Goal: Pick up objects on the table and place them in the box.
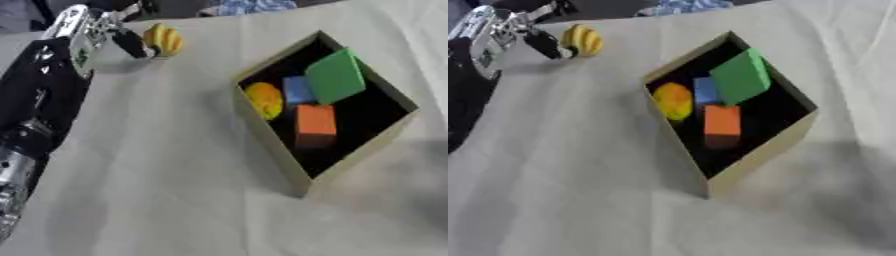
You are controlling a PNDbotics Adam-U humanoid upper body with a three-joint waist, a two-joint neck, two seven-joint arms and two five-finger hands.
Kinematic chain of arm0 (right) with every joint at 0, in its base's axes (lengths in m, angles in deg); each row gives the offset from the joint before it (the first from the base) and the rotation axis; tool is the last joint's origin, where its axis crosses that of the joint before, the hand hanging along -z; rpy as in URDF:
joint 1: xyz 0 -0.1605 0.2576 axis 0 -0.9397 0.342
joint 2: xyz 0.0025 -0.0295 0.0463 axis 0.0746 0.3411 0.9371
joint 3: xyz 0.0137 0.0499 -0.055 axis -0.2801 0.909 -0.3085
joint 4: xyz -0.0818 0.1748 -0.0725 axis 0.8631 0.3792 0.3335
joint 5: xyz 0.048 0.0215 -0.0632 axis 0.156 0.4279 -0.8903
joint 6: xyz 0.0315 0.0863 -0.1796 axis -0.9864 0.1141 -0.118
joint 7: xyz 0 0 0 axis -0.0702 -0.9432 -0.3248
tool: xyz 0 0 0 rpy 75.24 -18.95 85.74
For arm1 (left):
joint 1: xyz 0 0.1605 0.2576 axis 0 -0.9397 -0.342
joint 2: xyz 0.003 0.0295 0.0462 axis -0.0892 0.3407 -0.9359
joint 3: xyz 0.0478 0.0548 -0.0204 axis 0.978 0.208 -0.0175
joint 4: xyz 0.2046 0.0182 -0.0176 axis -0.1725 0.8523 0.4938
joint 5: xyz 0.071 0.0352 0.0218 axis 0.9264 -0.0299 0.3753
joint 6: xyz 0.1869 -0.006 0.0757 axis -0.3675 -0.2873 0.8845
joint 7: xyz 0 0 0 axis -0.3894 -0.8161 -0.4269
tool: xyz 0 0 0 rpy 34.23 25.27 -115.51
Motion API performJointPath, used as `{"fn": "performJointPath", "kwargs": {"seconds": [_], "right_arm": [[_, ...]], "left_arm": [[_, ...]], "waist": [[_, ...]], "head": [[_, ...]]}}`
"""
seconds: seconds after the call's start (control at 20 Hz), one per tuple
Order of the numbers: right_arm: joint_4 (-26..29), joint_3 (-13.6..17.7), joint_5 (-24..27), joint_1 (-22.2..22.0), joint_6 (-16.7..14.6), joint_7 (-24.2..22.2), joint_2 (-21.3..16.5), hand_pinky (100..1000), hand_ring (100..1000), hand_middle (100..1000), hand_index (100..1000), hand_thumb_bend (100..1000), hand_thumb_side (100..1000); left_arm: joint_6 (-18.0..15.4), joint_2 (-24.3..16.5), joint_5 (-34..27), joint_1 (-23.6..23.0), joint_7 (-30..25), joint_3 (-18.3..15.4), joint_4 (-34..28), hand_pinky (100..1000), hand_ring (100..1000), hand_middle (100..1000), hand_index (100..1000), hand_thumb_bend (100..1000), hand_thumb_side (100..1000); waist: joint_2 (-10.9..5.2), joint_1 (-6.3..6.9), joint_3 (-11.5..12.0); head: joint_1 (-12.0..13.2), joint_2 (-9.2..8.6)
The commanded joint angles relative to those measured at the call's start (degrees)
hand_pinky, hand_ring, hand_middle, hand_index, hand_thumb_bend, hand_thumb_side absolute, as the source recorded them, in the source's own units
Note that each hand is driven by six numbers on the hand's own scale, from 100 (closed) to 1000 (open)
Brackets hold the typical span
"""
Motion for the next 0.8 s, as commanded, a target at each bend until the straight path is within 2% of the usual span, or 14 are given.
{"fn": "performJointPath", "kwargs": {"seconds": [0.05,0.7,0.8], "right_arm": [[1.19,0.22,-0.50,0.42,-0.13,0.05,-1.41,931,830,746,842,100,767],[1.19,0.14,-0.44,0.90,-0.24,0.28,-1.39,931,828,745,841,100,775],[1.19,0.15,-0.48,0.85,-0.25,0.31,-1.40,930,827,744,840,100,778]], "left_arm": [[-0.17,-2.14,0.34,1.46,-1.01,-0.65,-0.19,860,848,810,888,349,100],[0.06,-2.19,1.90,1.60,-2.71,-1.51,0.53,857,842,803,882,321,100],[0.06,-2.28,1.82,1.83,-1.96,-1.80,0.09,847,820,771,876,305,100]], "waist": [[-1.10,-0.26,-0.07],[-0.02,-0.04,-0.86],[0.10,-0.11,-0.91]], "head": [[0.42,-1.13],[1.21,-1.97],[1.28,-2.08]]}}
